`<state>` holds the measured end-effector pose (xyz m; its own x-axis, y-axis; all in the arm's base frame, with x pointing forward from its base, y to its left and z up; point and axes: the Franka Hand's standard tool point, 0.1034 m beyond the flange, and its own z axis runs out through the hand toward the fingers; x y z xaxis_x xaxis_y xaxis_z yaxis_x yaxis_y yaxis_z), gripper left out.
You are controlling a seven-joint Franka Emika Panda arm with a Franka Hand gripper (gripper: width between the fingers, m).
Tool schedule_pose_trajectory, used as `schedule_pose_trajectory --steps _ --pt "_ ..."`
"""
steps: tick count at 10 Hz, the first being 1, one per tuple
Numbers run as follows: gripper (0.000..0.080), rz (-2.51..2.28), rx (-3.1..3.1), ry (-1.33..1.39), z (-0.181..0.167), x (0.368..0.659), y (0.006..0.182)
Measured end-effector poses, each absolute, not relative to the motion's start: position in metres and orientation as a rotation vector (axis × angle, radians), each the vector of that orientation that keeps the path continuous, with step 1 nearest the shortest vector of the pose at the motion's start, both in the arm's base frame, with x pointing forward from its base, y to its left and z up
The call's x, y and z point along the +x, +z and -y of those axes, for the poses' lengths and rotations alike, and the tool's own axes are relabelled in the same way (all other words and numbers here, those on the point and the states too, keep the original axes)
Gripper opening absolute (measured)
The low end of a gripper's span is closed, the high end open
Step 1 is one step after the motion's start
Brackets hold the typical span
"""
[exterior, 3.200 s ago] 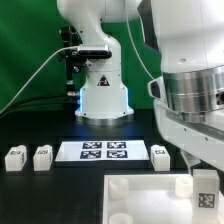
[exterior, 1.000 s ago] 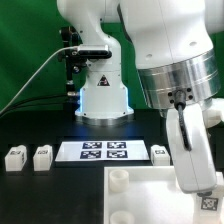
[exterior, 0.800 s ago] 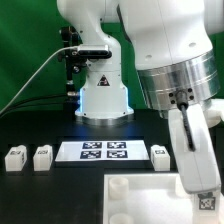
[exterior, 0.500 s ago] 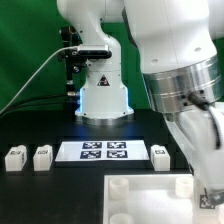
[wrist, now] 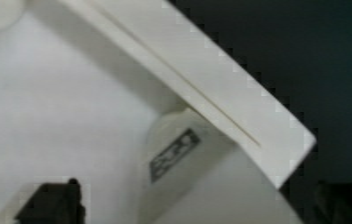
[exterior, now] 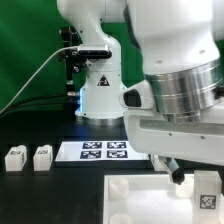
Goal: Assemble one leg
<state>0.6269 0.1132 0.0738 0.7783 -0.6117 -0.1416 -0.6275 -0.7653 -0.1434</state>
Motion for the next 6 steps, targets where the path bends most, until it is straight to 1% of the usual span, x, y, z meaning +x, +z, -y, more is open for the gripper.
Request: schedule_pose_trajectory --steps 2,3,5,6 --pt "0.0649 -0.483 -2.941 0.074 -0.1084 0.632 0.076" --pt "0.0649 -0.434 -2.946 0.071 -0.1081 0.6316 0.0755" --pt "0.0635 -0.528 -2.929 0.08 -0.1084 0.6315 0.0754" --pt "0.0464 -0.662 -2.9 0.092 -0.1094 0.6313 0.0754"
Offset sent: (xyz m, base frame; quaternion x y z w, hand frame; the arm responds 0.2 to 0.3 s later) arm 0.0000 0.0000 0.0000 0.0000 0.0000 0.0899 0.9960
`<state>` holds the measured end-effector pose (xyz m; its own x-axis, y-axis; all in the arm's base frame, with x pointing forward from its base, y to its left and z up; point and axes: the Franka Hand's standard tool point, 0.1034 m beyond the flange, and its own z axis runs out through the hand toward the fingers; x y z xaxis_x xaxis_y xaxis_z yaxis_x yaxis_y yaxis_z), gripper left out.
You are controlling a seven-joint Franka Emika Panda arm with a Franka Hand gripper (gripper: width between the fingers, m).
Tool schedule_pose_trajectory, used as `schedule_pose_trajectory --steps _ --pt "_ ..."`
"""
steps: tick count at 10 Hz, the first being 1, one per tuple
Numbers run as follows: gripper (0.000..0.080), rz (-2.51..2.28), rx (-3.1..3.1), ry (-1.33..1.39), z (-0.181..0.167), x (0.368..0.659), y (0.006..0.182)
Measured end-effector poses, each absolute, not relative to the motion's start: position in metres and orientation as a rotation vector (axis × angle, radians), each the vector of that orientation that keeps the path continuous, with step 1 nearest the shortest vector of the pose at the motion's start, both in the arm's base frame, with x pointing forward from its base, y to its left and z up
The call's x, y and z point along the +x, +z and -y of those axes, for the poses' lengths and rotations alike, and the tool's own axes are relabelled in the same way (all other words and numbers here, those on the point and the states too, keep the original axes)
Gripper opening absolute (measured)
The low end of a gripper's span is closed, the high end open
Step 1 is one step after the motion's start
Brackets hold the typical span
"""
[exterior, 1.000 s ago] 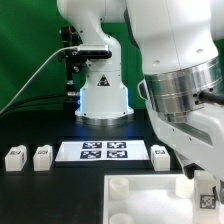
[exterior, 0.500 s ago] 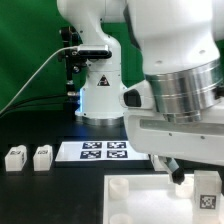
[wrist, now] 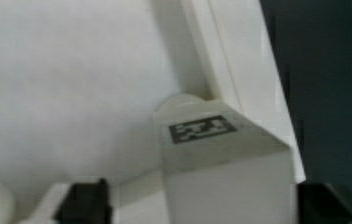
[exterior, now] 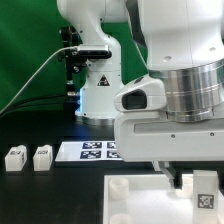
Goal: Assemble one leg
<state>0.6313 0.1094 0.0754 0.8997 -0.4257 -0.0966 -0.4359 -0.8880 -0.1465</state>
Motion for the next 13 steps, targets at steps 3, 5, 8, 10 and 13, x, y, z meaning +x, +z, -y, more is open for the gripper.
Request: schedule_pose_trajectory --steps 3,5,8,10,13 --pt "0.0292 -1.143 -2.751 0.138 -0.1122 0.6307 0.0752" --pt "0.0292 -1.527 -2.566 0.17 -0.1123 0.633 0.0764" --pt "0.0292 -2.25 -1.962 0.285 -0.1098 0.6368 0.0805" --pt "0.0294 -2.427 -1.741 0.313 -0.1089 0.6371 0.0779" --pt "0.0295 -2.565 -1.57 0.299 -0.1094 0.6389 0.0799"
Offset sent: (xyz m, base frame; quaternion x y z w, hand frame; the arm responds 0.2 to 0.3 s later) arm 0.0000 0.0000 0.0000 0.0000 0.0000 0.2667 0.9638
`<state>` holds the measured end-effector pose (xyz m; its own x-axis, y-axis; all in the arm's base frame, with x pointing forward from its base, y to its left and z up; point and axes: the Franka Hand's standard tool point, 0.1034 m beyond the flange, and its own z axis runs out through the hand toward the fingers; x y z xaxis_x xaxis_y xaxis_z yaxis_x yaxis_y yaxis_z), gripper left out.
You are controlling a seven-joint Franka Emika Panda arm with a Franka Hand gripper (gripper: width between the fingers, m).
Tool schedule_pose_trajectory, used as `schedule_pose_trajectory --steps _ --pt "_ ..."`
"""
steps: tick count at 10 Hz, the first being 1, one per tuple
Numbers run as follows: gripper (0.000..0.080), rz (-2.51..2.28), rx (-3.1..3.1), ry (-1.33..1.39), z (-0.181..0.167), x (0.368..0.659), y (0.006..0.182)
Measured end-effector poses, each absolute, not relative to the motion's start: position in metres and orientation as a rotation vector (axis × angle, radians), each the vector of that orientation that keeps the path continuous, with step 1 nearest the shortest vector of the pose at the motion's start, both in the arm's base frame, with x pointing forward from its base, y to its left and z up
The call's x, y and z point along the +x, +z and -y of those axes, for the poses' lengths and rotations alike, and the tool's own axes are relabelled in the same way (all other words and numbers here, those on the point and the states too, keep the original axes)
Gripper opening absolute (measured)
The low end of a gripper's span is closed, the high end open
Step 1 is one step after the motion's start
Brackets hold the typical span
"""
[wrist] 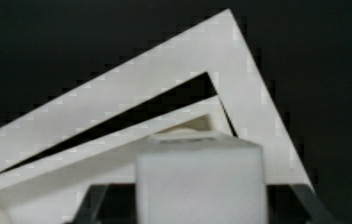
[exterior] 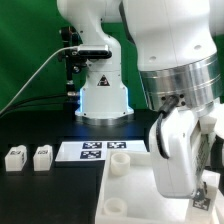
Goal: Assemble one leg
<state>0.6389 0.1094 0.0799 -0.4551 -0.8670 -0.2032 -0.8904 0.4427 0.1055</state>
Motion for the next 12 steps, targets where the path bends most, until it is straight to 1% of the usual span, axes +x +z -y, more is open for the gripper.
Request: schedule_pose_trajectory --steps 2,3,4,5,6,7,8,9,10,12 --pt "0.0295 -2.559 -1.588 0.289 -0.11 0.638 0.079" --pt "0.0384 -2.556 -1.598 0.294 -0.111 0.637 0.078" --pt "0.0562 -2.556 -1.599 0.294 -0.111 0.637 0.078" --pt "0.0622 -2.548 -1.611 0.294 -0.113 0.635 0.079" --pt "0.0622 -2.54 -1.627 0.298 -0.117 0.629 0.082" --pt "0.0644 -2.534 -1.635 0.301 -0.119 0.624 0.088" --pt "0.0648 -2.522 -1.638 0.299 -0.123 0.62 0.098" --pt "0.0648 -2.522 -1.636 0.33 -0.133 0.621 0.114" --pt "0.0649 -2.5 -1.65 0.354 -0.141 0.631 0.131" --pt "0.0649 -2.487 -1.664 0.345 -0.141 0.632 0.13"
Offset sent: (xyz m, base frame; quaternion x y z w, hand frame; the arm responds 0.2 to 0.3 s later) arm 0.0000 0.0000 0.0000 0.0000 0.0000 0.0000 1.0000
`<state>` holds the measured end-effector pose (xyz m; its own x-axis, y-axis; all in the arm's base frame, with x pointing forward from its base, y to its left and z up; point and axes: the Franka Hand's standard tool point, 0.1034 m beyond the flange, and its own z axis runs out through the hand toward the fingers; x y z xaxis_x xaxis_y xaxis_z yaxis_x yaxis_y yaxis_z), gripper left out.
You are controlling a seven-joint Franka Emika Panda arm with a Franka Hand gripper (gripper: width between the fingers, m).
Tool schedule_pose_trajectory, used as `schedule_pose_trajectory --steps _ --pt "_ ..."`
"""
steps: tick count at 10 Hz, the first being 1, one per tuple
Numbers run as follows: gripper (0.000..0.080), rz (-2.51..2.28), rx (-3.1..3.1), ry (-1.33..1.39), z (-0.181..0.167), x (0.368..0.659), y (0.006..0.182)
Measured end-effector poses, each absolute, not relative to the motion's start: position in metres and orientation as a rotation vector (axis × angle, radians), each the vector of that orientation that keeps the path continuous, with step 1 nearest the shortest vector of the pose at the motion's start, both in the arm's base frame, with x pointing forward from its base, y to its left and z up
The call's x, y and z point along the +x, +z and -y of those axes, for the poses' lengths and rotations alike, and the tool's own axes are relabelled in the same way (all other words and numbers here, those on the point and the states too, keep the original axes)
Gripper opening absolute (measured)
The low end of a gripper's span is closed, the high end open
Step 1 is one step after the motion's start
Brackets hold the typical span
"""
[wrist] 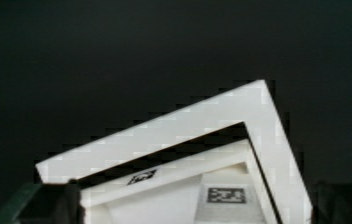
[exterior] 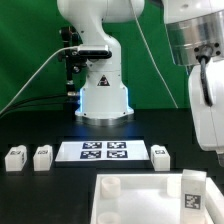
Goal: Assemble one leg
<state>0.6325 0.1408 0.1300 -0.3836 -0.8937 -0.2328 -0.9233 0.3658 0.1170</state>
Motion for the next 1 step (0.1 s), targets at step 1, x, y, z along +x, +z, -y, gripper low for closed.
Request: schedule_pose_trajectory --steps 1 --pt "0.0649 -2.487 -1.665 0.345 -0.1409 0.6324 0.1298"
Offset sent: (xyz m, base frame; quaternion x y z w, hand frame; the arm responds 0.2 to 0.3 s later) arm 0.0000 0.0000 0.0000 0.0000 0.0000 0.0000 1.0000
